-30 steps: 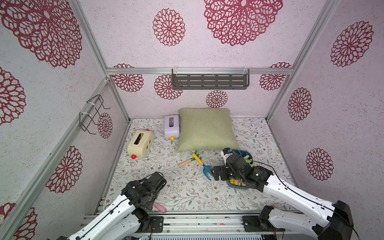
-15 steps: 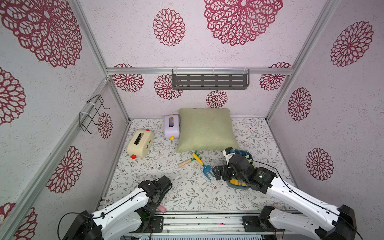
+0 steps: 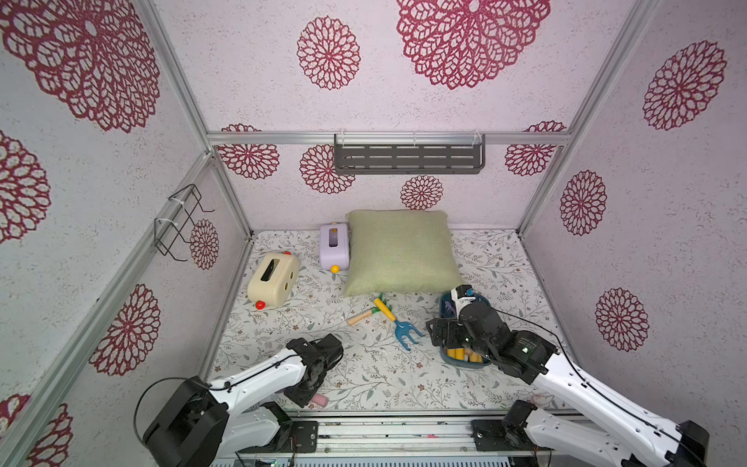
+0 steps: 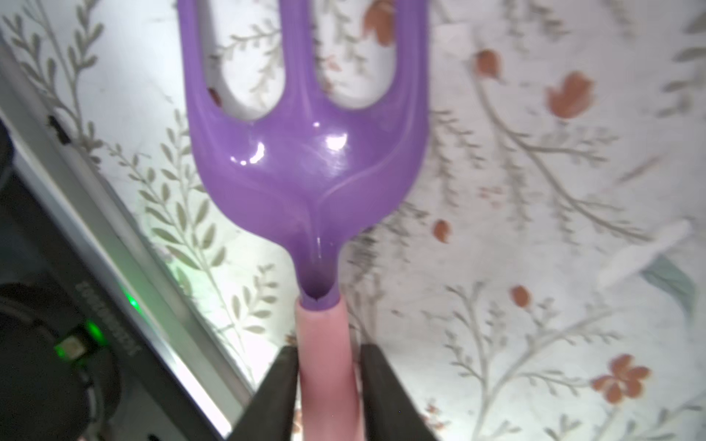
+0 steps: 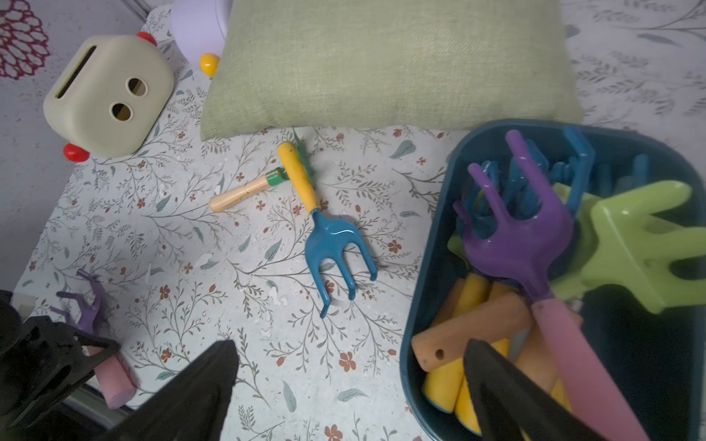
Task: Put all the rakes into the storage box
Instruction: Pick up the rake at the center of the board, then place the rake in the storage box.
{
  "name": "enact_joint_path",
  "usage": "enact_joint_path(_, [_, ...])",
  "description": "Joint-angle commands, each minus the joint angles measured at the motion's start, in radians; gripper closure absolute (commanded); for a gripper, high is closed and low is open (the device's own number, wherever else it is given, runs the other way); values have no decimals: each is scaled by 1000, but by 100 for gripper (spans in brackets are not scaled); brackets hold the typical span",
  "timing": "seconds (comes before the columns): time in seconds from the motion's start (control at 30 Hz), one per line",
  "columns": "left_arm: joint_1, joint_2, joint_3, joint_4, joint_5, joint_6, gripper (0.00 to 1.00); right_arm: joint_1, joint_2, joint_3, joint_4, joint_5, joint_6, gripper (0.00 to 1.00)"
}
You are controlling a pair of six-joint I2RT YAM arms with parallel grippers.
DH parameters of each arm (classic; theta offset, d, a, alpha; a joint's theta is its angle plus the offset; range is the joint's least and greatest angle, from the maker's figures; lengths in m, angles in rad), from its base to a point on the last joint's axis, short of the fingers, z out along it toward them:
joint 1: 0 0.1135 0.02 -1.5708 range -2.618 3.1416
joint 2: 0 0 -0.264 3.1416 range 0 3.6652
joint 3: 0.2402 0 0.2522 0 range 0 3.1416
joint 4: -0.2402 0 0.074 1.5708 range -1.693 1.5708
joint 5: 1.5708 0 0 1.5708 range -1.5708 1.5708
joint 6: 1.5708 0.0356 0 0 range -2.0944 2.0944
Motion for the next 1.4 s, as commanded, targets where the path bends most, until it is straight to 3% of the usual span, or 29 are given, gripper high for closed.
enact_joint_path(0.0, [-44, 77, 122, 21, -52, 119, 78, -20, -46, 4, -47, 108, 49, 1])
enact_joint_path(0.23, [-142, 236, 364, 8, -96, 249, 92, -42, -85, 2, -106, 185, 108, 1])
enact_joint_path(0.6, [-247, 410, 721, 63, -117, 502, 95, -83, -114, -6, -184, 282, 171, 1])
enact_joint_path(0.67, [-248, 446, 766, 110, -84, 558, 96, -115, -93, -20, -180, 234, 175, 1])
enact_joint_path(0.83, [-262, 543, 917, 136, -13, 670, 100, -269, -89, -88, -110, 53, 130, 15])
enact_joint_path(1.03, [-278, 624, 1039, 179, 84, 786, 100, -458, -61, -138, -54, -130, 72, 20])
enact_joint_path(1.23, [-289, 703, 1141, 198, 177, 893, 100, -525, -82, -154, -45, -168, 67, 34])
enact_joint_path(1.3, [-289, 767, 1176, 195, 208, 922, 100, -537, -76, -157, -44, -187, 64, 43])
enact_joint_path(1.37, [-290, 808, 1217, 190, 241, 948, 100, -542, -78, -157, -46, -189, 69, 44])
